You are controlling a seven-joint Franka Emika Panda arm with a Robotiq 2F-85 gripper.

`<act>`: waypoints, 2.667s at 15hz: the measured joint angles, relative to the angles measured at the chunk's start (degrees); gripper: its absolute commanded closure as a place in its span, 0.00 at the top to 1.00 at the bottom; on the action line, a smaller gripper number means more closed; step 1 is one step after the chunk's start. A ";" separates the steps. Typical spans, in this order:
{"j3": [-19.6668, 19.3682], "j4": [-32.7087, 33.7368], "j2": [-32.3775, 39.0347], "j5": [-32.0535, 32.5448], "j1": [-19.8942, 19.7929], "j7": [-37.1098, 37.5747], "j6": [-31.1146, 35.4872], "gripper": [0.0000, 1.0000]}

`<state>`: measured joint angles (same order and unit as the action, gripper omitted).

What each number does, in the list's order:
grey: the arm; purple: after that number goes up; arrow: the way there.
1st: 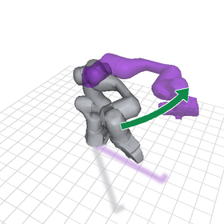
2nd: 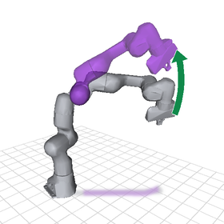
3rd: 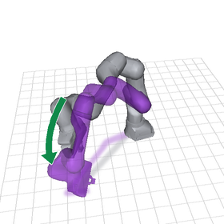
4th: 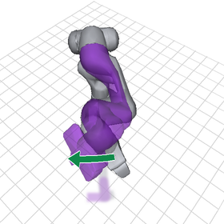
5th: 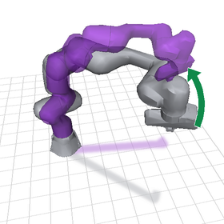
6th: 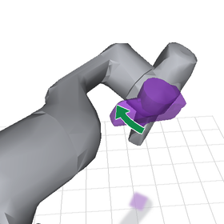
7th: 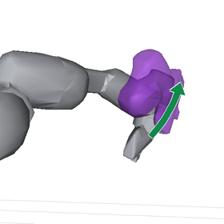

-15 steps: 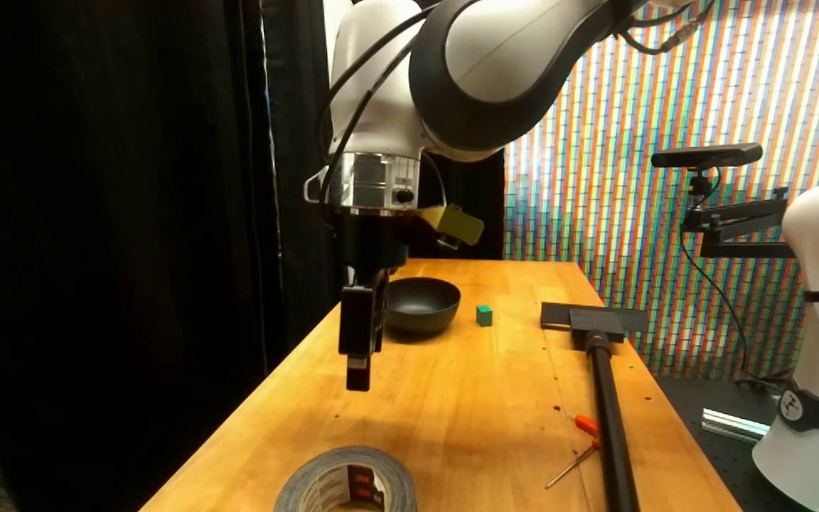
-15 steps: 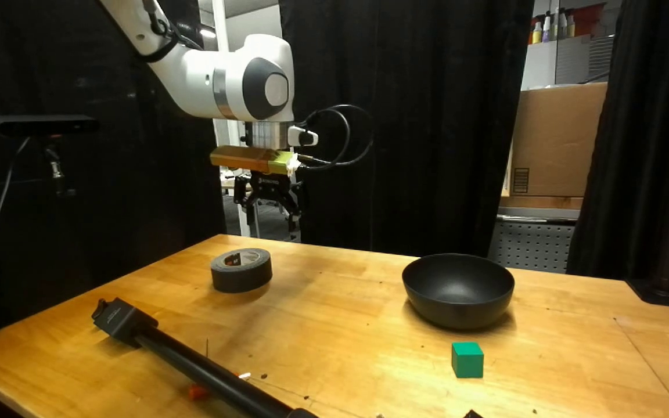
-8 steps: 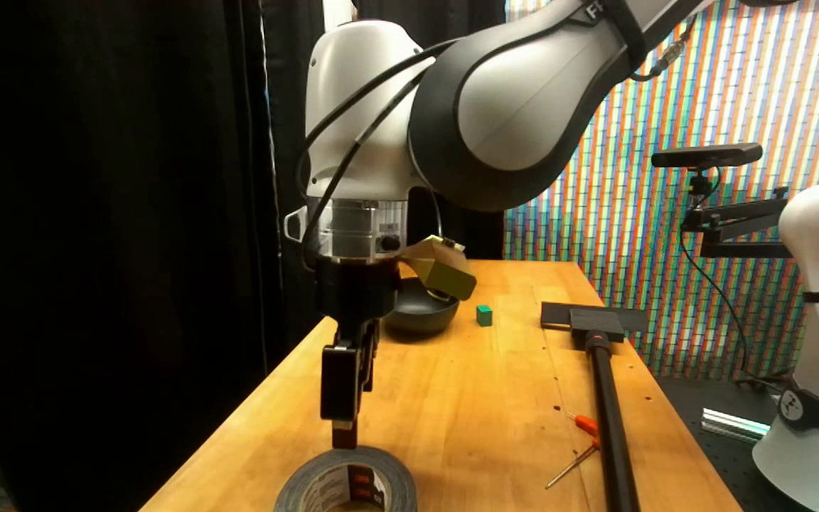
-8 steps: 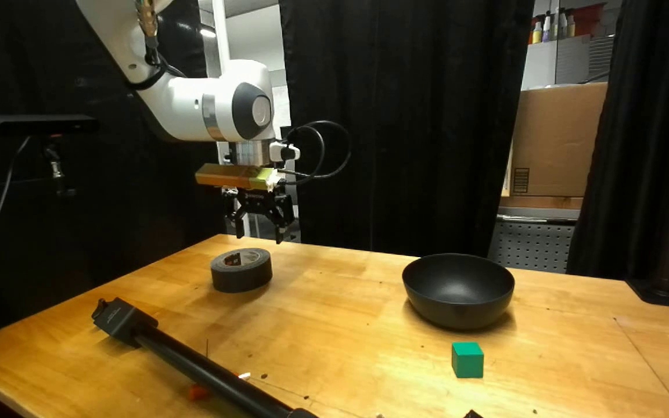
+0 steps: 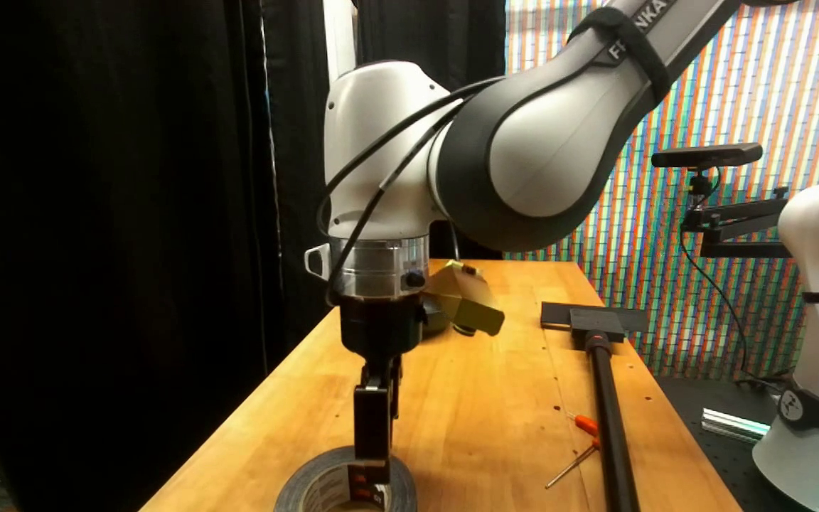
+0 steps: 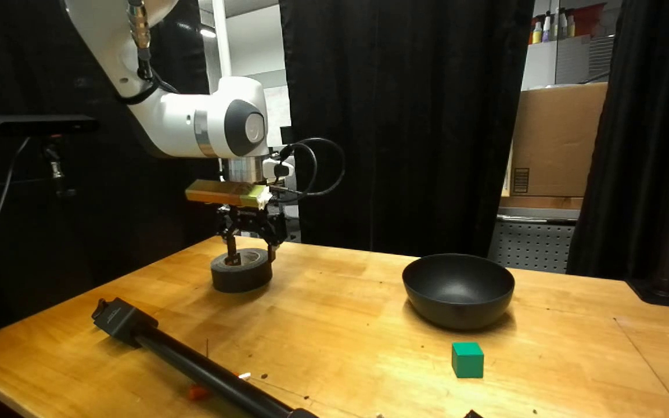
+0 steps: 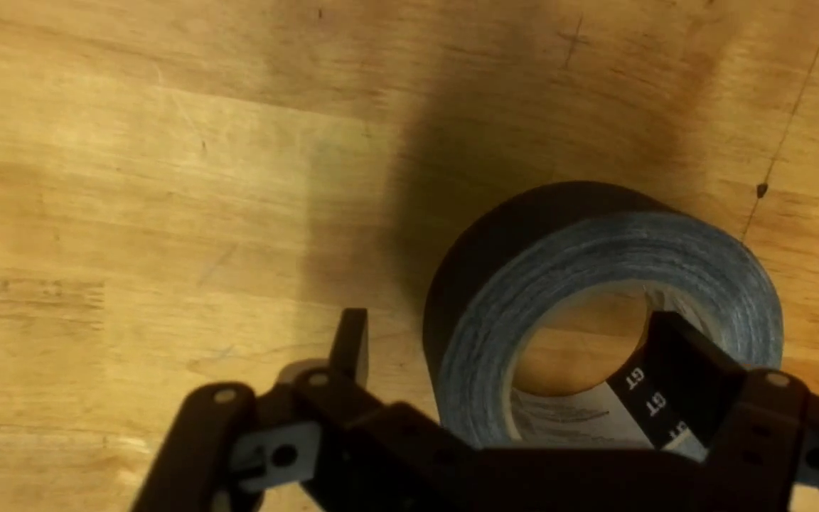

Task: Move the black masking tape to the right

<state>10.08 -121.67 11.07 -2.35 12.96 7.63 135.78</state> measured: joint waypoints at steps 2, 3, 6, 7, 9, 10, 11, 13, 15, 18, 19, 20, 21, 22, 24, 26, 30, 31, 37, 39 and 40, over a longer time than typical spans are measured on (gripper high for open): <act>0.00 -1.97 -0.18 -0.10 -0.08 -0.10 0.91 1.00; 0.03 -2.89 -0.43 -0.15 -0.08 -0.14 1.05 1.00; 0.10 -4.97 -1.37 -0.15 -0.08 -0.14 2.06 1.00; 0.13 -5.30 -1.68 -0.15 -0.08 -0.14 2.10 1.00; 0.32 -6.13 -2.34 -0.13 -0.04 -0.14 2.10 1.00; 0.34 -6.28 -2.47 0.03 -0.03 -0.14 2.09 1.00; 0.36 -6.28 -2.50 0.23 -0.02 -0.14 2.09 1.00; 0.52 -6.24 -2.60 0.46 0.02 -0.16 2.09 1.00; 0.60 -5.99 -2.61 1.16 0.04 -0.17 2.09 1.00; 0.67 -4.99 -2.57 2.18 0.08 -0.46 2.07 1.00; 0.68 -4.60 -2.51 2.42 0.12 -0.59 2.06 1.00; 0.68 -4.26 -2.37 2.95 0.13 -0.64 2.06 1.00; 0.68 -3.90 -2.17 3.45 0.15 -0.67 2.06 1.00; 0.71 -3.57 -1.98 3.66 0.20 -0.74 2.06 1.00; 0.82 -2.92 -1.41 4.35 0.36 -0.84 2.04 1.00; 0.89 -2.11 -0.40 5.20 0.59 -0.87 2.04 1.00; 1.03 0.22 2.23 6.70 1.42 -0.87 1.98 1.00; 1.04 0.90 2.85 6.98 1.63 -0.87 1.88 1.00; 1.03 3.95 5.63 8.03 2.23 -0.87 1.64 1.00; 0.96 4.56 6.47 8.07 2.23 -0.87 1.64 1.00; 0.93 4.80 6.95 8.08 2.23 -0.88 1.64 1.00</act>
<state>11.01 -116.88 18.03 5.73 15.19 6.75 137.42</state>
